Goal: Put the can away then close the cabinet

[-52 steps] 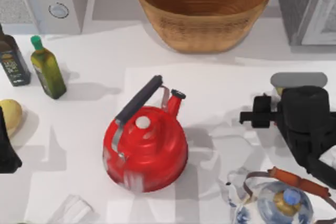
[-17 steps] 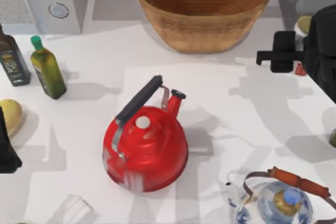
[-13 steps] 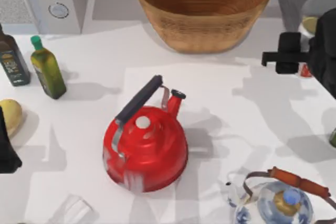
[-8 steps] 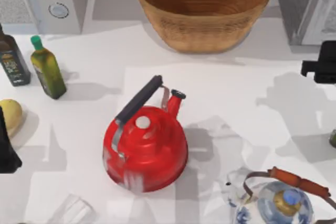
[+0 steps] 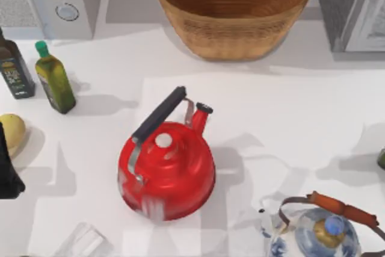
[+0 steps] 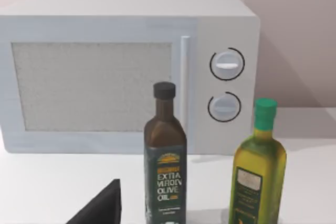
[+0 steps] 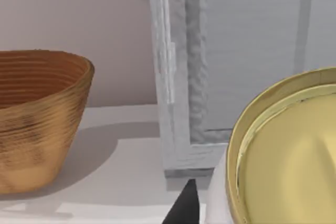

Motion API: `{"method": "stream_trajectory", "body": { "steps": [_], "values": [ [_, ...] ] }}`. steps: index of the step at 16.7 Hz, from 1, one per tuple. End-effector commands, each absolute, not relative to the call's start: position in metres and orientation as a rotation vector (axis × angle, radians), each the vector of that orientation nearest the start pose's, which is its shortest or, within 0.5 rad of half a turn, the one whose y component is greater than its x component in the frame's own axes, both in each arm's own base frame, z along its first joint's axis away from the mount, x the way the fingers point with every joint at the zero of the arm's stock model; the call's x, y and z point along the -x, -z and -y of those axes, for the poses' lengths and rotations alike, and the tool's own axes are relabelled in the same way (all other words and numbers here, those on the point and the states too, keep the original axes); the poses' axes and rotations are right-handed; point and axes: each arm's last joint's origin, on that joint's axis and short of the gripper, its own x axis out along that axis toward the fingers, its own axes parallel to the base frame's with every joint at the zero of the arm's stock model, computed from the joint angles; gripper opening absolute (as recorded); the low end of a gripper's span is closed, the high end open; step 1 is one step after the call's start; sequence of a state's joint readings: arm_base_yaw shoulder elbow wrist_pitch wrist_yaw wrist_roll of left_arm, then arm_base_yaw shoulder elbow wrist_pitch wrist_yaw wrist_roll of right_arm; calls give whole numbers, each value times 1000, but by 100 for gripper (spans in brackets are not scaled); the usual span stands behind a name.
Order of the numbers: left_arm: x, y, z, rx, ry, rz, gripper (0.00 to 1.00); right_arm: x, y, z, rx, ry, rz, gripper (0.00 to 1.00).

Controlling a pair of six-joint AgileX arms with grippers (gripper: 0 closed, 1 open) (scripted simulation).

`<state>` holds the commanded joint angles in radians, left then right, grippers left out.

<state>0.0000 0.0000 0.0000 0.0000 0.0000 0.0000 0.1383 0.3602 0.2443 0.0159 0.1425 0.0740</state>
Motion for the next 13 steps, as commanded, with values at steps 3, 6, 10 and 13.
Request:
{"method": "stream_trajectory", "body": {
  "steps": [3, 6, 10, 13],
  "values": [
    [-106, -160, 1, 0, 0, 0, 100, -110, -187, -4, -31, 3, -27, 0],
    [-106, -160, 1, 0, 0, 0, 100, -106, -166, 0, -7, 1, -3, 0],
    [-106, -160, 1, 0, 0, 0, 100, -106, -160, 1, 0, 0, 0, 0],
    [-106, -160, 1, 0, 0, 0, 100, -106, -160, 1, -3, -2, -3, 0]
  ]
}}
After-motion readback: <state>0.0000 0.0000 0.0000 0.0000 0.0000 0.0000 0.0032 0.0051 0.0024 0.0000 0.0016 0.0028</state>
